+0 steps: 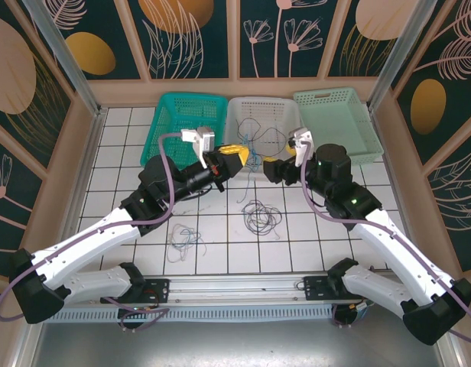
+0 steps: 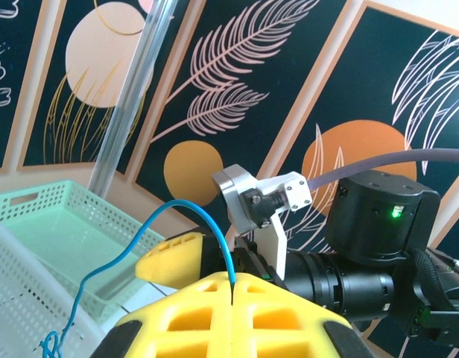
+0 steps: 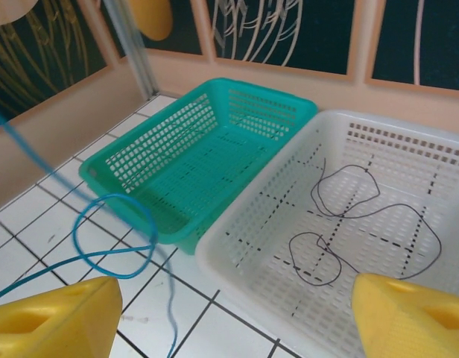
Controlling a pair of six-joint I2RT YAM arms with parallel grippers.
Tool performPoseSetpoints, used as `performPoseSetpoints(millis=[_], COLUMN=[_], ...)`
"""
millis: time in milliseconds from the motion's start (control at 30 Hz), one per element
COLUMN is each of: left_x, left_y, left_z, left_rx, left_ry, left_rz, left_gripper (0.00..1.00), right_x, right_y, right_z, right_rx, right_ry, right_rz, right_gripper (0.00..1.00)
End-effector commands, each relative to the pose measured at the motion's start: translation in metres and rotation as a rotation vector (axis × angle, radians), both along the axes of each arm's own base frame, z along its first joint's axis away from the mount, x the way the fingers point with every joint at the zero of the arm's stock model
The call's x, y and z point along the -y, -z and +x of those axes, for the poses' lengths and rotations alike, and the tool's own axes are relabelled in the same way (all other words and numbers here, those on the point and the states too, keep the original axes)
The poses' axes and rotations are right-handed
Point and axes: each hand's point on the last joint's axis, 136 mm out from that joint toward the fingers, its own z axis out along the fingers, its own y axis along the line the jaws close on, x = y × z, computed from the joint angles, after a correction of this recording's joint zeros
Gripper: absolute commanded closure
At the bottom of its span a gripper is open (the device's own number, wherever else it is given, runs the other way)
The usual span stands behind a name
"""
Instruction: Untangle the cables
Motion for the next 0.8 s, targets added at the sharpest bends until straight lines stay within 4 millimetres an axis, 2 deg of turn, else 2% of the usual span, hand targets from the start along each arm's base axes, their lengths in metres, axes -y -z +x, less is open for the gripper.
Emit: performPoseSetpoints(millis=[0, 100, 300, 467, 767], left_x=[0.0, 0.003, 0.01, 0.018, 0.032], left_y=[-0.007, -0.005, 0.005, 0.012, 0.016], left_z=[-0.001, -0.003, -0.004, -0.007, -0.015], left_rx=[0.019, 0.02, 0.003, -0.012, -0.016], left_ry=[-0.006, 0.012, 0.041, 0.085, 0.18], left_rz=[0.009, 0.024, 0.075, 0.091, 0.107], left_gripper=[1.0, 0.99, 0.99, 0.99, 0.99], right_x=[-0.007, -0.008, -0.013, -0.026, -0.036], right_y=[-0.012, -0.014, -0.031, -0.041, -0.047], right_z=[-0.012, -0.015, -0.018, -0.023, -0.007], right_rx=[0.055, 0.074, 0.129, 0.152, 0.176], right_ry=[-0.098, -0.117, -0.157, -0.235, -0.23], right_rz=[-0.019, -0.028, -0.015, 0.001, -0.004], right_gripper=[0.19, 0.19, 0.19, 0.19, 0.19])
